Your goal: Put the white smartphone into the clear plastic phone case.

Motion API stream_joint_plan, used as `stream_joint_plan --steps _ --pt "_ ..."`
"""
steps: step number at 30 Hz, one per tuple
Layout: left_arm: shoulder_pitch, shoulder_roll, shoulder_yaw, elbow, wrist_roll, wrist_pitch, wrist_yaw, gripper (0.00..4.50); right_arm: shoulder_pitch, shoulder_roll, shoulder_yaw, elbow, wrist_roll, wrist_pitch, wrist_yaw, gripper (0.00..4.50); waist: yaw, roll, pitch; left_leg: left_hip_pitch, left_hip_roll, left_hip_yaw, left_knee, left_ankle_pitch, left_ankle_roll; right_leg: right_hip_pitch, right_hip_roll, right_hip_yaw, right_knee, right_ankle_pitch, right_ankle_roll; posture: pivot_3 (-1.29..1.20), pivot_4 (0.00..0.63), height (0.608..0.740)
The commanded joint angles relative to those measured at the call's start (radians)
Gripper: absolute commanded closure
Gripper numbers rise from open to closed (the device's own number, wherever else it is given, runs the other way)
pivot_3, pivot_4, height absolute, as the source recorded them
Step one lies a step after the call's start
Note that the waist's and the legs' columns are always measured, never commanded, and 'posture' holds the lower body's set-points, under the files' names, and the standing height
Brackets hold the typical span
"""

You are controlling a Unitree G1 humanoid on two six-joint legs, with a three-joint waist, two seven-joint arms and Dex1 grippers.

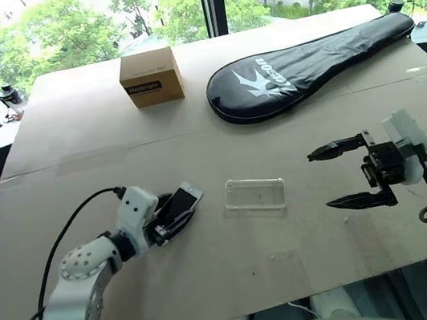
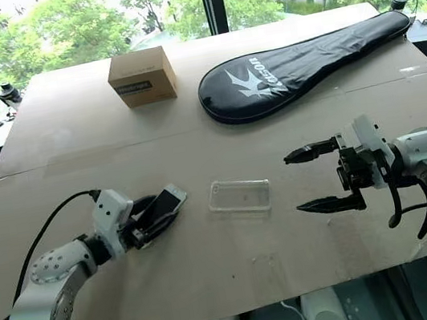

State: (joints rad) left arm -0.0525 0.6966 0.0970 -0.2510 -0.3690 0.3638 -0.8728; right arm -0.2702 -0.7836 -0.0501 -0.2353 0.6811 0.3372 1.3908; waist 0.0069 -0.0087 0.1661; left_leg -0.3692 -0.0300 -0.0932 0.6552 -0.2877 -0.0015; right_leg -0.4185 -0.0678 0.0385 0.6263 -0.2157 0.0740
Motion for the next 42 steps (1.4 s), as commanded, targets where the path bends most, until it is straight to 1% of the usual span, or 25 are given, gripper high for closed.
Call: stream_joint_plan --steps 1,5,10,14,18,22,28,32,36,42 --pt "-0.101 0.029 -0.066 0.018 -0.009 -0.033 -0.112 1.62 0.016 -0.012 -0.04 -0.04 0.013 -0.007 -0.008 0.0 -0.002 0.0 0.0 -0.002 0.0 0.0 -0.001 0.0 0.0 -0.002 -0.001 0.0 -0.001 0.0 0.0 0.0 0.15 0.74" --pt "-0.192 0.027 -0.138 0.052 0.006 -0.071 -0.196 1.62 0.055 -0.025 -0.068 -0.062 0.01 -0.008 -0.028 0.0 -0.002 0.0 0.0 -0.016 -0.001 0.0 -0.002 0.0 0.0 -0.016 -0.002 0.0 -0.001 0.0 0.0 0.0 0.15 0.74" --pt "-0.284 -0.025 -0.253 0.065 0.031 -0.1 -0.262 1.62 0.131 -0.041 -0.118 -0.067 -0.02 -0.035 -0.065 0.0 0.005 -0.001 0.0 -0.015 -0.002 0.004 0.0 0.0 0.0 -0.015 -0.002 -0.001 0.0 0.0 0.0 0.0 0.15 0.74" --pt "-0.373 -0.117 -0.359 0.127 0.096 -0.139 -0.263 1.62 0.176 -0.056 -0.146 -0.051 -0.048 -0.049 -0.085 0.0 0.006 -0.001 0.001 -0.014 -0.003 0.004 0.005 0.0 0.001 -0.011 -0.001 -0.002 0.001 0.0 0.0 0.0 0.15 0.74" --pt "-0.432 -0.196 -0.421 0.186 0.14 -0.172 -0.26 1.62 0.206 -0.062 -0.165 -0.071 -0.044 -0.039 -0.104 0.0 0.004 -0.001 0.001 -0.015 -0.002 0.004 0.013 -0.002 0.004 -0.008 0.0 -0.003 0.004 0.001 0.001 0.0 0.15 0.74" --pt "-0.488 -0.242 -0.499 0.32 0.231 -0.304 -0.291 1.62 0.244 -0.072 -0.194 -0.131 -0.008 0.002 -0.135 0.0 -0.002 -0.001 0.001 -0.01 -0.002 0.003 0.014 -0.002 0.005 -0.003 0.001 -0.002 0.004 0.001 0.002 0.0 0.15 0.74" --pt "-0.567 -0.313 -0.513 0.46 0.269 -0.396 -0.301 1.62 0.254 -0.081 -0.213 -0.163 0.005 0.026 -0.163 0.0 0.003 -0.001 0.001 -0.011 -0.002 0.003 0.015 -0.002 0.005 -0.003 0.001 -0.002 0.004 0.001 0.002 0.0 0.15 0.74" --pt "-0.6 -0.336 -0.504 0.523 0.276 -0.435 -0.308 1.62 0.249 -0.084 -0.216 -0.175 0.012 0.039 -0.179 0.0 0.005 -0.001 0.001 -0.011 -0.003 0.003 0.016 -0.002 0.005 -0.002 0.001 -0.002 0.004 0.001 0.003 0.0 0.15 0.74" --pt "-0.595 -0.339 -0.497 0.516 0.256 -0.42 -0.327 1.62 0.241 -0.082 -0.211 -0.179 0.012 0.044 -0.191 0.0 0.003 -0.001 0.001 -0.011 -0.003 0.003 0.016 -0.002 0.005 -0.002 0.001 -0.002 0.004 0.002 0.003 0.0 0.15 0.74" --pt "-0.53 -0.325 -0.505 0.469 0.251 -0.388 -0.342 1.62 0.228 -0.076 -0.196 -0.182 0.007 0.049 -0.202 0.0 0.003 -0.001 0.001 -0.01 -0.003 0.003 0.016 -0.003 0.005 -0.002 0.001 -0.002 0.006 0.002 0.003 0.0 0.15 0.74"
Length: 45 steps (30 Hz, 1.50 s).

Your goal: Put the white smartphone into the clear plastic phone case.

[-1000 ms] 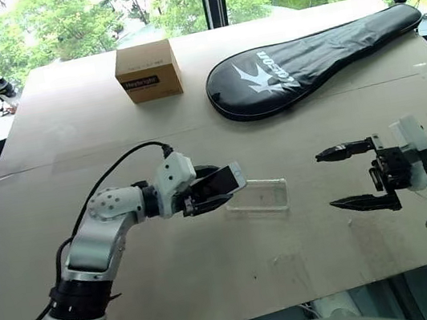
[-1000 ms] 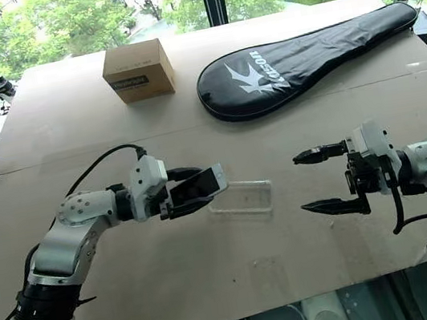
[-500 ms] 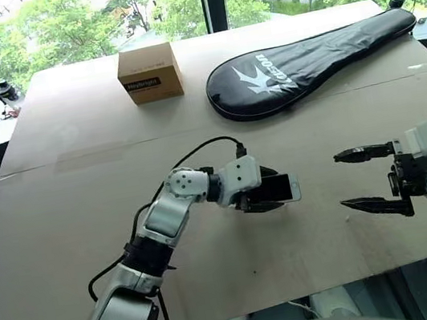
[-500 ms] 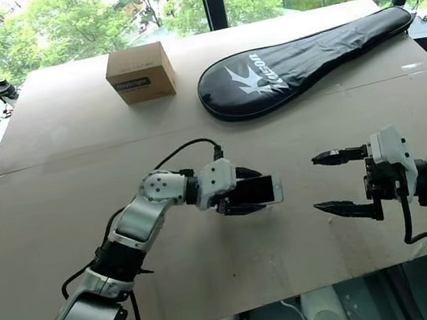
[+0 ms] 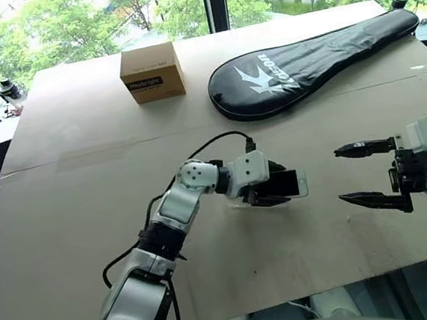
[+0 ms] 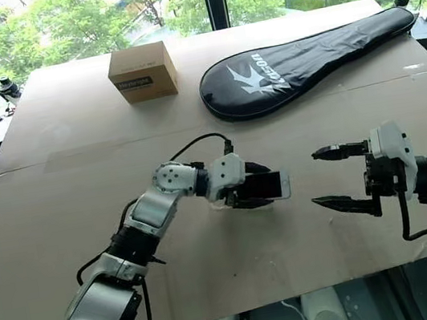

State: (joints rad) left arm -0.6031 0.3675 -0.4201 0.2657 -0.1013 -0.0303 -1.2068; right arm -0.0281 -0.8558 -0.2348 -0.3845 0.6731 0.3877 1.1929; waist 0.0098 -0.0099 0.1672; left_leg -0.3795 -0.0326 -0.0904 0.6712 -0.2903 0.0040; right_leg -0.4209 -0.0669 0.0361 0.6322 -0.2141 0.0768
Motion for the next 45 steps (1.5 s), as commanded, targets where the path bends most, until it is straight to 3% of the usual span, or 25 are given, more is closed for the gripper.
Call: stream_joint_plan --steps 1,15,17,19,24,28,36,45 --pt "0.03 0.003 0.014 -0.05 -0.018 0.014 -0.006 1.62 -0.015 -0.003 -0.009 -0.034 0.014 -0.001 -0.006 0.0 0.001 0.0 0.0 0.0 0.0 0.0 0.0 0.0 0.0 0.0 0.0 0.0 0.0 0.0 0.0 0.0 0.15 0.74" --pt "0.034 -0.07 0.017 0.125 0.03 -0.11 0.031 1.62 -0.034 -0.014 -0.021 -0.023 0.015 -0.002 0.003 0.0 0.006 0.0 -0.001 0.003 -0.001 -0.002 0.004 0.0 0.0 0.006 -0.001 -0.001 0.003 0.0 0.0 0.0 0.15 0.74" --pt "0.031 -0.065 0.015 0.14 0.03 -0.105 0.014 0.59 -0.033 -0.014 -0.023 -0.017 0.011 -0.008 0.007 0.0 0.004 0.0 -0.001 0.004 -0.002 -0.002 0.005 0.0 0.001 0.008 -0.001 -0.002 0.003 0.0 0.0 0.0 0.15 0.74" --pt "0.03 -0.055 0.009 0.144 0.038 -0.098 -0.003 0.09 -0.033 -0.012 -0.021 -0.012 0.007 -0.013 0.01 0.0 0.003 0.0 -0.001 0.005 -0.002 -0.002 0.006 -0.001 0.001 0.008 -0.001 -0.002 0.003 0.0 0.0 0.0 0.15 0.74" --pt "0.013 -0.074 0.039 0.139 0.044 -0.12 0.047 0.09 -0.041 -0.01 -0.016 0.002 0.003 -0.021 0.02 0.0 0.002 0.0 -0.001 0.008 -0.001 -0.001 0.006 -0.001 0.001 0.009 -0.001 -0.002 0.006 0.0 0.0 0.0 0.15 0.74" --pt "0.016 -0.083 0.106 0.005 -0.051 -0.016 0.064 0.09 -0.062 -0.003 0.006 0.024 -0.008 -0.026 0.029 0.0 0.002 0.0 0.0 0.008 -0.001 -0.002 0.006 -0.001 0.001 0.009 -0.001 -0.001 0.007 0.0 0.0 0.0 0.15 0.74" --pt "0.028 0.058 0.269 -0.365 -0.259 0.371 0.1 0.09 -0.08 0.005 0.049 0.077 -0.034 -0.057 0.066 0.0 -0.021 0.0 0.0 0.008 -0.001 -0.002 0.007 -0.001 0.001 0.008 -0.001 -0.002 0.009 0.0 0.001 0.0 0.15 0.74" --pt "0.196 0.32 0.332 -0.368 -0.107 0.369 0.195 0.09 -0.081 0.003 0.163 0.139 -0.242 -0.154 0.019 0.0 -0.026 0.0 0.0 0.012 0.0 0.001 0.003 -0.001 0.001 0.008 -0.001 0.001 0.009 0.0 0.0 0.0 0.15 0.74"
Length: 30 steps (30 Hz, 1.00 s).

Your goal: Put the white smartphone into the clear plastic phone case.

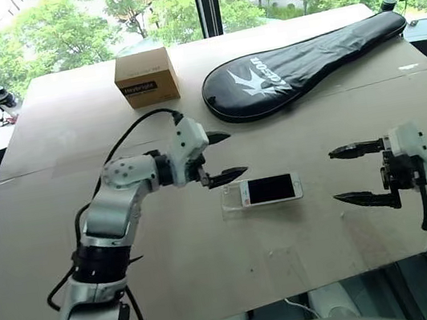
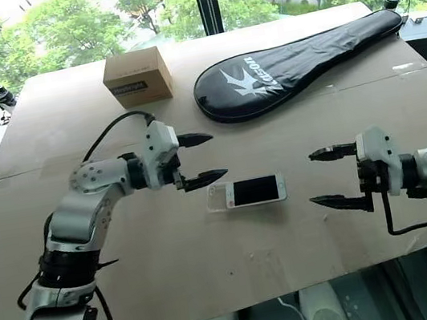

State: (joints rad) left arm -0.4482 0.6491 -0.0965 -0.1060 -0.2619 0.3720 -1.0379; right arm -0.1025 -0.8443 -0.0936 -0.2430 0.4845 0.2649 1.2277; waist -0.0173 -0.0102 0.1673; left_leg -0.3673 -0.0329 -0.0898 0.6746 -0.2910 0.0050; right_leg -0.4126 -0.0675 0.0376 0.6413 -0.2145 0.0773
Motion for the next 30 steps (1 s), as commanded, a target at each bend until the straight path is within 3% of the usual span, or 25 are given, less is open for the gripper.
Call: stream_joint_plan --steps 1,4,9,15,17,19,23,26,30 --pt "0.059 0.053 0.002 0.011 0.072 -0.047 0.032 0.09 -0.009 -0.01 0.033 0.0 -0.067 -0.029 -0.021 0.0 0.002 0.0 0.0 0.0 0.0 0.0 0.0 0.0 0.0 0.0 0.0 0.0 0.0 0.0 0.0 0.0 0.15 0.74" --pt "0.127 0.087 -0.013 0.043 0.141 -0.082 0.063 0.09 -0.064 -0.012 0.111 0.011 -0.176 0.033 -0.1 0.0 0.004 0.0 0.0 -0.001 0.0 0.0 0.0 0.0 0.0 0.0 -0.001 0.0 -0.001 0.0 0.0 0.0 0.15 0.74" --pt "0.178 0.072 -0.01 0.037 0.146 -0.09 0.09 0.09 -0.161 0.089 0.167 -0.013 -0.118 0.106 -0.118 0.0 0.004 0.0 0.0 0.0 0.001 0.0 0.0 0.0 0.0 0.0 -0.001 0.0 -0.001 0.0 0.0 0.0 0.15 0.74" --pt "0.2 0.062 -0.027 0.024 0.147 -0.108 0.094 0.0 -0.261 0.206 0.271 0.061 -0.147 0.073 -0.11 2.63 0.004 0.0 0.0 0.0 0.001 -0.001 -0.002 0.0 0.0 0.0 -0.002 0.001 -0.001 0.0 0.0 0.0 0.15 0.74" --pt "0.199 0.05 -0.036 0.023 0.143 -0.112 0.093 0.0 -0.299 0.237 0.304 0.099 -0.164 0.066 -0.104 3.76 0.004 0.0 0.0 0.001 0.0 -0.001 -0.002 0.0 0.0 0.0 -0.002 0.001 -0.001 0.0 0.0 0.0 0.15 0.74" --pt "0.201 0.032 -0.04 0.02 0.128 -0.114 0.087 0.0 -0.336 0.266 0.327 0.132 -0.171 0.067 -0.094 4.46 0.007 0.0 0.0 0.0 0.0 -0.001 -0.002 0.0 0.0 0.0 -0.002 0.001 -0.001 0.0 0.0 0.0 0.15 0.74" --pt "0.207 0.003 -0.037 0.009 0.1 -0.117 0.068 0.0 -0.38 0.304 0.367 0.182 -0.178 0.074 -0.07 4.46 0.006 0.0 0.0 0.0 0.0 -0.001 -0.002 0.0 0.0 0.0 -0.002 0.0 -0.001 0.0 0.0 0.0 0.15 0.74" --pt "0.212 -0.009 -0.028 -0.001 0.073 -0.111 0.055 0.77 -0.401 0.333 0.402 0.245 -0.211 0.041 -0.062 4.5 0.003 0.0 0.0 0.0 -0.001 -0.001 -0.003 0.0 0.0 -0.001 -0.002 0.0 -0.002 0.0 0.0 0.0 0.15 0.74" --pt "0.219 0.001 -0.021 -0.022 0.061 -0.079 0.044 2.79 -0.422 0.356 0.421 0.291 -0.229 0.016 -0.044 4.5 0.001 0.0 0.0 0.0 -0.001 -0.001 -0.004 0.0 0.0 -0.002 -0.002 0.0 -0.001 0.0 0.0 0.0 0.15 0.74"
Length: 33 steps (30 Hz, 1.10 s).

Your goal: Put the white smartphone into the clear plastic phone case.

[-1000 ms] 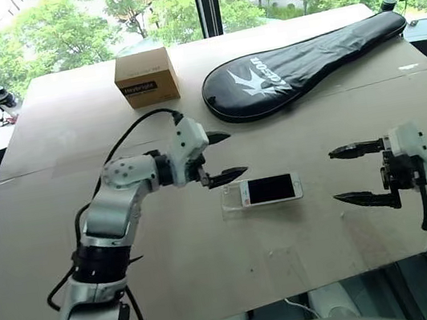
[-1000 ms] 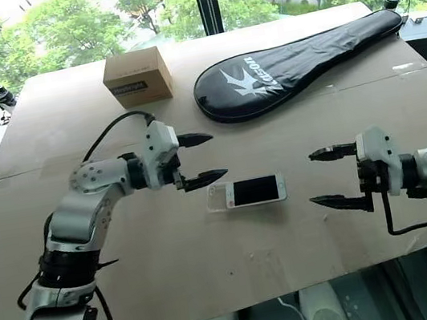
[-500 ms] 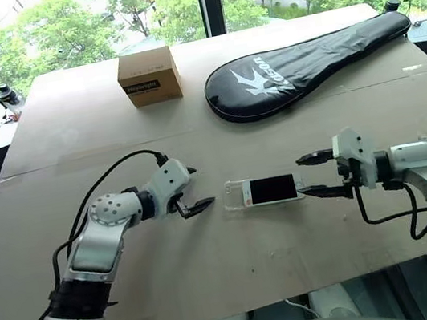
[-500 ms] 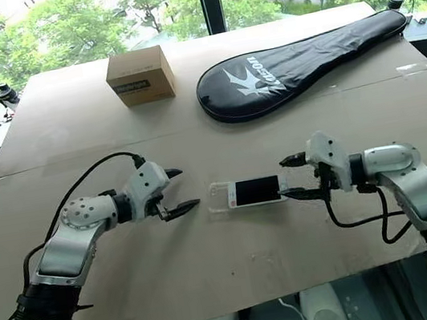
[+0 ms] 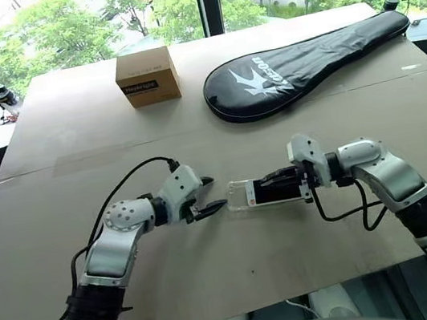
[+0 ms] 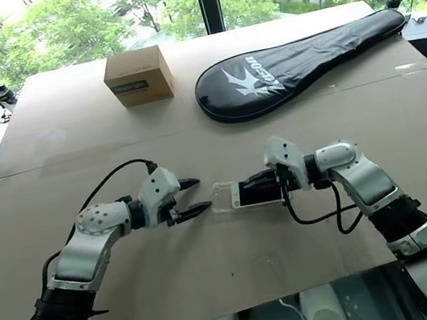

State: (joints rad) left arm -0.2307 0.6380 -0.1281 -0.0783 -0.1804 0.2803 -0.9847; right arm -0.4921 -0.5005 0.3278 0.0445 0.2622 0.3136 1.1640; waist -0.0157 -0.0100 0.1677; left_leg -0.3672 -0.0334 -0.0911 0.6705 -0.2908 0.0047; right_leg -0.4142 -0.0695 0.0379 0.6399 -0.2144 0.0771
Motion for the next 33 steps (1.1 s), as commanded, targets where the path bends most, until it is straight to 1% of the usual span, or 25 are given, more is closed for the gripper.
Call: stream_joint_plan --steps 1,2,4,10,16,20,22,24,27,30,33 --pt "0.001 0.012 0.013 -0.054 -0.023 0.015 -0.008 3.18 -0.037 0.02 0.003 0.011 -0.01 -0.036 0.021 4.5 -0.001 0.0 0.0 0.0 0.0 0.0 0.0 0.0 0.0 0.0 0.0 0.0 0.0 0.0 0.0 0.0 0.15 0.74" --pt "0.002 0.013 0.016 -0.059 -0.024 0.018 -0.007 3.73 -0.04 0.026 0.007 0.019 -0.015 -0.04 0.021 4.5 -0.001 0.0 0.0 0.0 0.0 0.0 0.0 0.0 0.0 0.0 0.0 0.0 0.0 0.0 0.0 0.0 0.15 0.74" --pt "0.004 0.017 0.019 -0.068 -0.027 0.025 -0.005 4.31 -0.046 0.039 0.023 0.05 -0.038 -0.057 0.021 4.5 -0.002 0.0 0.0 0.0 0.0 -0.001 0.0 0.0 0.0 0.0 0.0 0.0 0.0 0.0 0.0 0.0 0.15 0.74" --pt "0.007 0.019 0.028 -0.08 -0.046 0.04 -0.007 4.31 -0.056 0.041 0.072 0.106 -0.124 -0.077 0.012 4.5 -0.003 0.0 0.0 0.001 0.0 -0.002 0.0 0.0 0.0 0.0 0.0 0.0 0.0 0.0 0.0 0.0 0.15 0.74" --pt "0.001 0.028 0.022 -0.055 -0.036 0.031 -0.013 4.31 -0.063 0.017 0.144 0.112 -0.221 0.058 -0.015 4.5 -0.004 0.0 -0.001 0.004 0.0 -0.001 0.0 0.0 0.0 0.002 0.001 0.001 0.001 0.0 0.0 0.0 0.15 0.74" --pt "-0.006 0.025 0.017 -0.044 -0.03 0.026 -0.015 4.31 -0.061 0.007 0.149 0.164 -0.239 0.071 -0.022 4.5 -0.004 0.0 -0.003 0.005 0.0 -0.001 0.0 0.0 0.0 0.003 0.001 0.002 0.002 0.0 0.0 0.0 0.15 0.74" --pt "-0.009 0.023 0.013 -0.039 -0.026 0.023 -0.015 4.31 -0.062 0.017 0.131 0.173 -0.234 0.061 -0.044 4.5 -0.003 -0.001 -0.004 0.006 0.0 -0.001 0.0 0.0 0.0 0.003 0.001 0.002 0.002 0.0 0.0 0.0 0.15 0.74" --pt "-0.008 0.021 0.008 -0.039 -0.022 0.02 -0.014 4.31 -0.047 0.033 0.043 0.067 -0.115 0.065 -0.02 4.5 -0.001 -0.001 -0.005 0.006 0.0 -0.001 0.0 0.0 0.0 0.003 0.001 0.002 0.002 0.0 0.0 0.0 0.15 0.74" --pt "-0.009 0.019 0.004 -0.038 -0.017 0.015 -0.013 4.31 -0.022 0.01 -0.056 -0.083 0.017 0.109 0.02 4.5 0.003 -0.001 -0.003 0.004 0.0 -0.002 0.0 0.0 0.0 0.002 0.001 0.001 0.002 0.0 0.0 0.0 0.15 0.74" --pt "-0.017 0.011 -0.006 -0.039 -0.009 0.017 -0.005 4.31 -0.006 -0.052 -0.162 -0.209 0.129 0.178 0.037 4.5 0.001 0.001 -0.001 0.002 0.0 -0.003 0.0 0.0 0.0 0.001 0.0 0.001 0.001 0.0 0.0 0.0 0.15 0.74" --pt "-0.022 0.001 -0.016 -0.047 -0.007 0.024 -0.004 4.31 -0.002 -0.143 -0.258 -0.349 0.234 0.32 0.015 4.5 0.001 0.001 -0.001 0.001 0.0 -0.003 -0.001 0.0 0.0 0.0 0.0 0.001 0.0 0.0 0.0 0.0 0.15 0.74"
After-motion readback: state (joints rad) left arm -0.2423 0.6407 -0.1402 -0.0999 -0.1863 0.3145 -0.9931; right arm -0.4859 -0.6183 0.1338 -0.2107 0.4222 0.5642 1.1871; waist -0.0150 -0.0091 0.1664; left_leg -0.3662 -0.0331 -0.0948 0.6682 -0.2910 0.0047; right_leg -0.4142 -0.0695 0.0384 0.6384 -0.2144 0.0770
